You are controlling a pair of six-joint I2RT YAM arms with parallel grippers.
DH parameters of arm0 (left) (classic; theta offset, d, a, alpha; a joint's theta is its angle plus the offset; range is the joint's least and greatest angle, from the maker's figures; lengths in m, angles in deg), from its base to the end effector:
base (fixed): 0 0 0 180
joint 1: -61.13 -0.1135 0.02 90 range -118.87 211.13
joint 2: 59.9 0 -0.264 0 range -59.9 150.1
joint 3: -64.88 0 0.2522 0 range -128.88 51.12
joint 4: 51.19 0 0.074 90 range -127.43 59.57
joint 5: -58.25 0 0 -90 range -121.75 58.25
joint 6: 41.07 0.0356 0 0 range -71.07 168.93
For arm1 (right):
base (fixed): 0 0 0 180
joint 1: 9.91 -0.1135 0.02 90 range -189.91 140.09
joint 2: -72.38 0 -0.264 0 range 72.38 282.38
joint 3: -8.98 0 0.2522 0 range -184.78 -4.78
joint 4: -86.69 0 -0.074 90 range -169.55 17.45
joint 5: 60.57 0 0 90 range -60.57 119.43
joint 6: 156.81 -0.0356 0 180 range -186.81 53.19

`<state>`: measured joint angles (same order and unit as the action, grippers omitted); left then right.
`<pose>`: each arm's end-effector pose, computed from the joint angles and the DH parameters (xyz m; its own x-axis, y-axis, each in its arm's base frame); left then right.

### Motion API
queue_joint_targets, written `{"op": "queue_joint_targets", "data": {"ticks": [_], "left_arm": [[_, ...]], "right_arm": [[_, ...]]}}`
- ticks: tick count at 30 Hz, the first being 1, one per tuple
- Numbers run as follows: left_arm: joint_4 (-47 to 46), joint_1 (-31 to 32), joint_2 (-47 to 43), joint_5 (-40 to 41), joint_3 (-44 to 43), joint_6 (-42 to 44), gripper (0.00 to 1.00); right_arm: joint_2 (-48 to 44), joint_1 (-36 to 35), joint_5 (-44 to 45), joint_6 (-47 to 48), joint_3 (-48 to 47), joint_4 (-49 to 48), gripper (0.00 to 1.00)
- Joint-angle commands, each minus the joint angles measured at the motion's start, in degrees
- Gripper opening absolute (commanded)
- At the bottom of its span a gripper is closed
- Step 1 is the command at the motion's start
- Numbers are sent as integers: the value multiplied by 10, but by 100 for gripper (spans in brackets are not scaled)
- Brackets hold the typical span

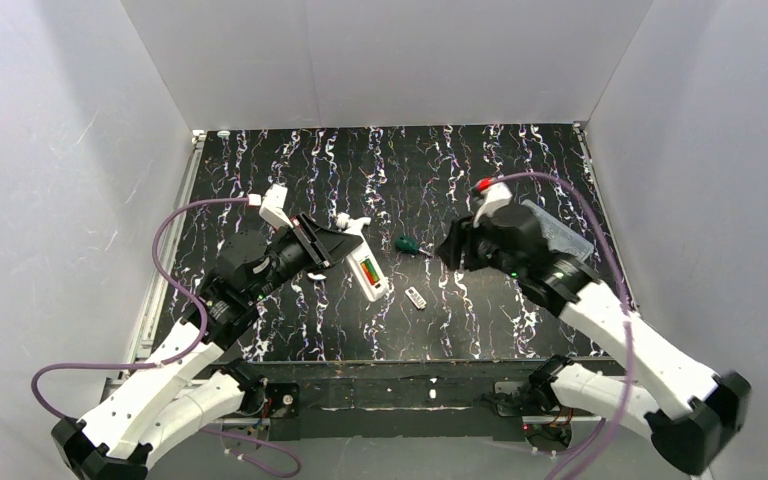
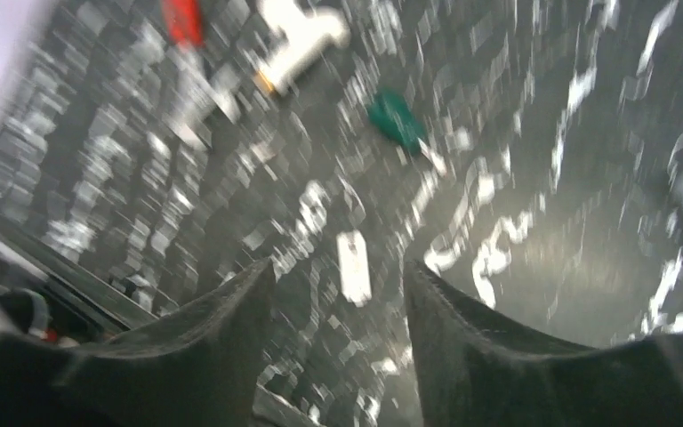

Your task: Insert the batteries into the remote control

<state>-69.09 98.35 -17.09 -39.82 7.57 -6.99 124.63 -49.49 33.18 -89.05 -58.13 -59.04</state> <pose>0.1266 -0.1024 0.4146 -0.3351 -0.7753 -0.5354 0.7419 0.1332 -0.6572 0.1598 0.1291 0.3505 -0.4597 0.1100 -0.8812 -0.4475 0.8284 0.3369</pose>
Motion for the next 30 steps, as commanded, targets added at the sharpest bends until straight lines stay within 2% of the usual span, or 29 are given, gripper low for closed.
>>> {"op": "queue_joint_targets", "data": {"ticks": [1,5,14,21,30], "left_arm": [[-12,-2,-8,17,6,9,0],[-10,-2,-9,20,6,10,0],[-23,-4,-2,17,8,1,0],[-18,-4,-8,16,2,9,0],[-13,-4,-11,24,5,9,0]], "right_arm": [[66,-24,26,-10,59,66,68],[132,-64,41,-7,73,60,78],[246,-110,14,18,82,-18,79],[330,-121,35,34,75,-65,74],[367,-126,53,50,55,-63,68]]}}
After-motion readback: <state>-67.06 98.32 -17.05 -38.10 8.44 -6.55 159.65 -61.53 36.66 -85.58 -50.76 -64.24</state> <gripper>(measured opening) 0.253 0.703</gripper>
